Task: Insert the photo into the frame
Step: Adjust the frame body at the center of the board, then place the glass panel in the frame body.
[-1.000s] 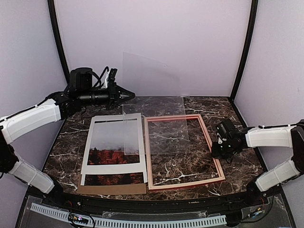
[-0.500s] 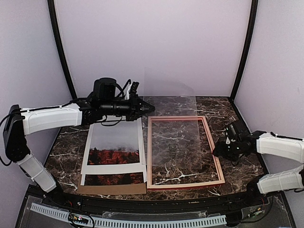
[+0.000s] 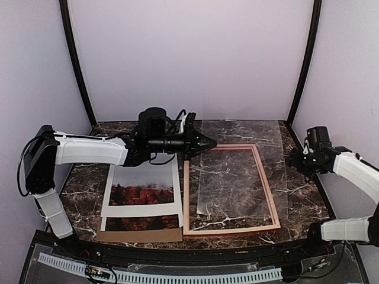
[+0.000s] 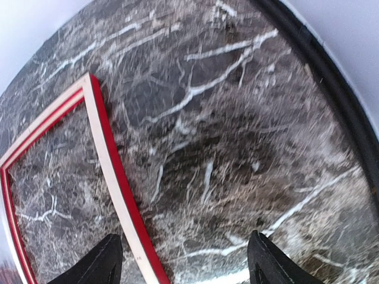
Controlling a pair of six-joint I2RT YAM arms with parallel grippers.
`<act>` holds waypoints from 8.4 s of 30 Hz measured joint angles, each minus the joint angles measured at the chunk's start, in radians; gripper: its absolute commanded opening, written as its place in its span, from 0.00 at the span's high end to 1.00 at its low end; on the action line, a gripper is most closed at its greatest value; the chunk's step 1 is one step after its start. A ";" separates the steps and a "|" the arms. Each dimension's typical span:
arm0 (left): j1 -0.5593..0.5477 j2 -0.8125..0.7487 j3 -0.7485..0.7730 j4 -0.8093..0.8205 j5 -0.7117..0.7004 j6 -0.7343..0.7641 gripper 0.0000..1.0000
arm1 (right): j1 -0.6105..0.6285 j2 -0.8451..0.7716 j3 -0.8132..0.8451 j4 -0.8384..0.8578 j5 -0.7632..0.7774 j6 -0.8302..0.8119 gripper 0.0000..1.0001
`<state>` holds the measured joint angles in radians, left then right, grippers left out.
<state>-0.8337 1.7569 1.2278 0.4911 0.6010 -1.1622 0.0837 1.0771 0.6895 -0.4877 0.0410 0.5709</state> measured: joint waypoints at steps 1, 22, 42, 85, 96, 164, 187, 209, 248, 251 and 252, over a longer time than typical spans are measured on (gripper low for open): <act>-0.002 0.018 -0.005 0.012 -0.008 -0.014 1.00 | -0.010 0.003 0.016 0.000 0.000 -0.013 0.27; 0.042 0.277 -0.059 -0.032 -0.061 -0.012 0.97 | -0.015 0.103 -0.021 0.034 -0.118 -0.080 0.28; 0.042 0.226 -0.048 -0.047 -0.039 -0.015 1.00 | 0.070 0.140 -0.209 0.191 -0.268 -0.018 0.51; 0.021 0.058 0.105 -0.113 0.045 0.002 1.00 | -0.064 0.000 -0.093 0.062 -0.159 -0.017 0.32; 0.016 0.161 0.078 -0.093 0.015 0.007 1.00 | -0.071 -0.005 -0.055 0.051 -0.193 -0.043 0.32; 0.075 0.204 -0.068 -0.330 -0.145 0.254 1.00 | 0.062 0.182 -0.100 0.195 -0.285 -0.084 0.04; 0.079 0.179 -0.084 -0.247 -0.057 0.142 1.00 | 0.100 0.193 -0.122 0.206 -0.288 -0.073 0.04; 0.015 0.139 0.139 -0.083 0.072 -0.047 1.00 | 0.030 0.027 0.041 0.024 -0.188 -0.074 0.03; 0.029 0.212 -0.134 -0.101 -0.120 0.059 1.00 | 0.093 0.202 -0.048 0.136 -0.307 -0.111 0.03; 0.034 0.205 -0.138 -0.108 -0.123 0.071 1.00 | 0.093 0.205 -0.053 0.146 -0.307 -0.111 0.03; 0.036 0.204 -0.138 -0.110 -0.124 0.076 1.00 | 0.094 0.206 -0.055 0.151 -0.307 -0.111 0.03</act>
<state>-0.7979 1.9614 1.0901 0.3813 0.4774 -1.0863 0.1776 1.2831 0.6342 -0.3370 -0.2657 0.4599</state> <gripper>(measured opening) 0.007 0.970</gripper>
